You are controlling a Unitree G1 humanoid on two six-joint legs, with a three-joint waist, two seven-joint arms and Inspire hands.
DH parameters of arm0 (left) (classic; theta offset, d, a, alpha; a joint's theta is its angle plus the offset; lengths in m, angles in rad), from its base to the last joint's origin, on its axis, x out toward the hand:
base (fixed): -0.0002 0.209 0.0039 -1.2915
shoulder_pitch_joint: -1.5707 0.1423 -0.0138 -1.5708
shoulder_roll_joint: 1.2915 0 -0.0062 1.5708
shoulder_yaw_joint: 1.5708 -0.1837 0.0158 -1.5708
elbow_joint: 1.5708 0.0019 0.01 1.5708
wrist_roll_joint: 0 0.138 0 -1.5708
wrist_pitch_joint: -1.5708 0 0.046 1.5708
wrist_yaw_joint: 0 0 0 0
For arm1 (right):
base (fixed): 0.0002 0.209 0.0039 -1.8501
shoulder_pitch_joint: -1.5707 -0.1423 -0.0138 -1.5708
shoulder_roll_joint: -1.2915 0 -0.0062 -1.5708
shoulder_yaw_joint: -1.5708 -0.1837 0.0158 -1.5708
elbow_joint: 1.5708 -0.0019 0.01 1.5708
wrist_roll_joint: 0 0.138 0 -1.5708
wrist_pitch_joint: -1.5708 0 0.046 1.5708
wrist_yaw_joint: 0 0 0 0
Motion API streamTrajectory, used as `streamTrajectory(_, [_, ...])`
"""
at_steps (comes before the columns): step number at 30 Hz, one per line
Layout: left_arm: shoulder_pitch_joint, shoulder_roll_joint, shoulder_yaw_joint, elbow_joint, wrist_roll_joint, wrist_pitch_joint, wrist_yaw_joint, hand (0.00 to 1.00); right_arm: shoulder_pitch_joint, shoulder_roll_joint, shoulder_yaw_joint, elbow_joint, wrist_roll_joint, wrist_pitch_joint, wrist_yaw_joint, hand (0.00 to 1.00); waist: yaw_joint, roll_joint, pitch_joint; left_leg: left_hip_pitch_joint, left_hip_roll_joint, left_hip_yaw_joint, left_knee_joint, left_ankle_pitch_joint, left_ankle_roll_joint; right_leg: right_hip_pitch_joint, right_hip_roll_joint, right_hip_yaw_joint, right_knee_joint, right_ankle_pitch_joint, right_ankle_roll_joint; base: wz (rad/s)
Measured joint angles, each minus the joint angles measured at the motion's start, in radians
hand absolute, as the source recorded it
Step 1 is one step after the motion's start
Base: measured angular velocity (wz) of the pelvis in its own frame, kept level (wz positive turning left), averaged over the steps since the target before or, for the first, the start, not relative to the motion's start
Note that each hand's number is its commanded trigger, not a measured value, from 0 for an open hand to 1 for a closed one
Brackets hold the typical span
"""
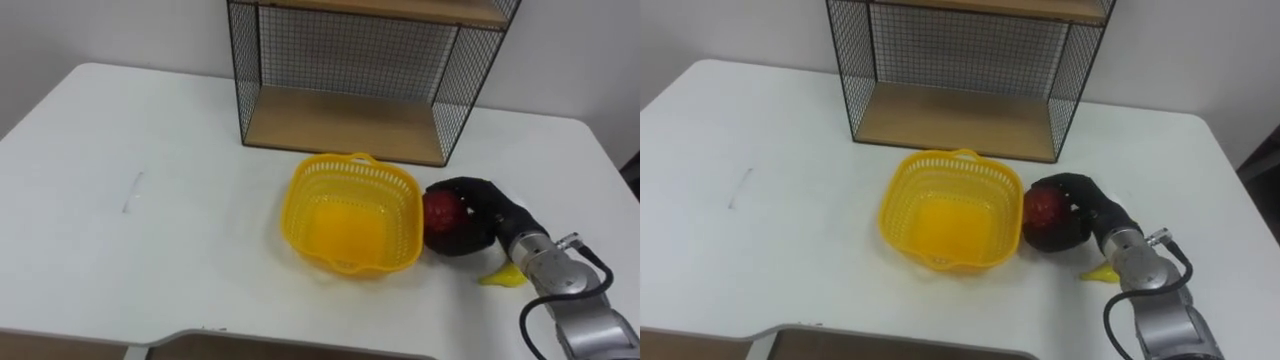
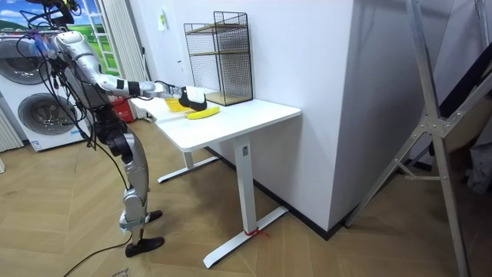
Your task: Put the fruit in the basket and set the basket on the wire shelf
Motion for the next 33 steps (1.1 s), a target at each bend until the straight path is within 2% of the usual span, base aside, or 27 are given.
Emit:
streamTrajectory(4, [0.002, 0.000, -0.003, 0.000, 0.001, 0.000, 0.001, 0.00, -0.009, 0.004, -0.007, 0.067, 0.149, -0.011, -0.032, 1.00, -0.005, -0.001, -0.0004, 0.004, 0.000, 0.000, 0.000, -0.001, 0.001, 0.016, 0.001, 0.001, -0.012, 0.003, 0.002, 0.03])
streamTrajectory(8, [0.006, -0.001, -0.002, -0.002, 0.001, 0.008, 0.005, 0.00, -0.001, 0.015, -0.020, 0.076, 0.235, -0.007, -0.041, 1.00, -0.012, -0.003, -0.0015, 0.006, 0.000, 0.002, -0.001, -0.001, 0.001, 0.017, 0.001, 0.003, -0.013, 0.003, 0.001, 0.00])
streamTrajectory(13, [0.020, 0.000, 0.000, -0.011, 0.020, 0.008, 0.005, 0.00, 0.041, 0.031, -0.025, 0.076, 0.481, -0.010, -0.050, 1.00, -0.012, 0.001, -0.0024, 0.007, 0.000, 0.002, -0.003, -0.001, 0.001, 0.016, 0.002, 0.002, -0.016, 0.003, 0.001, 0.00])
streamTrajectory(16, [0.034, -0.006, -0.001, -0.012, 0.023, 0.007, 0.006, 0.00, 0.073, 0.047, -0.021, 0.076, 0.666, -0.013, -0.036, 1.00, -0.024, 0.010, -0.0033, 0.013, 0.001, 0.002, -0.002, -0.002, 0.001, 0.023, 0.003, 0.003, -0.013, 0.004, 0.001, 0.00])
streamTrajectory(18, [0.043, -0.012, 0.001, -0.012, 0.023, 0.007, 0.006, 0.00, 0.086, 0.055, -0.021, 0.076, 0.728, -0.016, -0.037, 1.00, -0.033, 0.020, -0.0041, 0.021, 0.001, 0.002, -0.002, -0.005, 0.001, 0.032, 0.003, 0.002, -0.013, 0.004, 0.001, 0.00])
streamTrajectory(22, [0.050, -0.022, 0.002, -0.012, 0.024, 0.007, 0.006, 0.00, 0.098, 0.057, -0.022, 0.073, 0.805, -0.022, -0.023, 1.00, -0.042, 0.038, -0.0134, 0.023, 0.001, 0.002, -0.001, -0.005, 0.001, 0.033, 0.002, 0.001, -0.014, 0.004, 0.002, 0.00])
streamTrajectory(27, [0.068, -0.023, 0.000, -0.017, 0.022, 0.003, 0.006, 0.00, 0.114, 0.068, -0.021, 0.057, 0.884, -0.022, -0.003, 1.00, -0.059, 0.042, -0.0135, 0.032, 0.000, 0.006, -0.005, -0.005, 0.001, 0.034, 0.002, 0.006, -0.028, 0.004, 0.003, -0.01])
streamTrajectory(33, [0.065, -0.023, 0.000, -0.020, 0.023, -0.007, 0.006, 0.00, 0.116, 0.068, -0.020, -0.026, 0.882, -0.020, -0.009, 1.00, -0.059, 0.040, -0.0138, 0.019, 0.000, 0.006, -0.010, -0.004, 0.002, 0.018, 0.003, 0.009, -0.023, 0.006, 0.003, -0.01])
